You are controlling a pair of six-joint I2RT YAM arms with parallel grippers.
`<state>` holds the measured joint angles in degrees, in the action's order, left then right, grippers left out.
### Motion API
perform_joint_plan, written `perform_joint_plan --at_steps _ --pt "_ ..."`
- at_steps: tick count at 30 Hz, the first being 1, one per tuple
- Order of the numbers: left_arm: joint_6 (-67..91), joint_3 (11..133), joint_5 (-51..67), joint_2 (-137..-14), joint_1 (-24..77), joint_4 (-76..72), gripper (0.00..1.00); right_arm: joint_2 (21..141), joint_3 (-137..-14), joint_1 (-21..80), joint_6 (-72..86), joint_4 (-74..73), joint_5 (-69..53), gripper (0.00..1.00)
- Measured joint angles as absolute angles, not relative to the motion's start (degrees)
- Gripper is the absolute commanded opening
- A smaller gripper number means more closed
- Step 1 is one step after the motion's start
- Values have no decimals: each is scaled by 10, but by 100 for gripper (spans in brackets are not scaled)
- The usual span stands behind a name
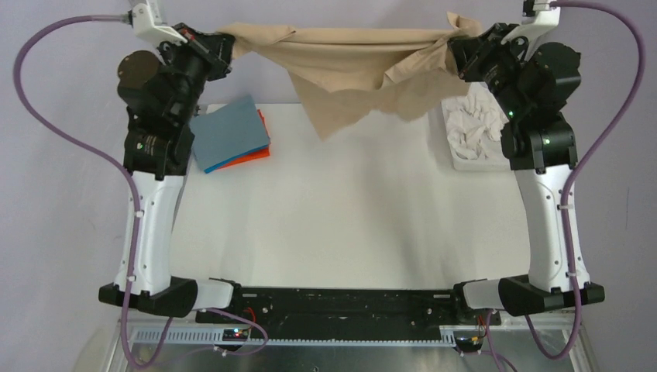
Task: Fold and stack the t-shirts
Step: Flatten out the tshirt
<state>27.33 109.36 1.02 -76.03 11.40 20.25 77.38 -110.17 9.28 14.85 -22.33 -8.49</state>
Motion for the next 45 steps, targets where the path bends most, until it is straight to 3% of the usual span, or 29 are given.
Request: perform_joint_plan --at_steps 4,8,10,12,13,15,16,18,24,30,39,45 --pt "273 1048 47 -716 100 189 2 726 -1056 97 145 -246 -100 4" --pt "268 850 33 -617 96 171 9 629 -870 136 162 -274 -92 10" --pt "269 740 8 -573 94 177 15 584 -754 179 187 -295 -73 17" --pt "271 622 -32 -541 93 181 25 557 -641 242 217 -322 -61 38" --pt "275 571 -52 -532 92 189 43 554 -595 273 236 -331 -59 57" --pt "280 486 -92 -526 90 208 61 556 -514 342 272 -352 -57 78" --pt "289 442 -116 -525 89 224 84 558 -479 382 287 -368 -53 84" --pt "293 402 -144 -523 87 248 98 559 -445 433 318 -394 -42 95" --pt "324 383 -175 -494 84 269 100 534 -436 454 351 -403 19 99" --pt "361 385 -118 -494 104 257 100 515 -437 369 338 -362 32 99" --pt "413 318 -81 -522 293 235 100 676 -437 242 314 -269 9 99" --pt "449 261 -73 -563 317 209 100 776 -437 241 315 -229 -18 99"
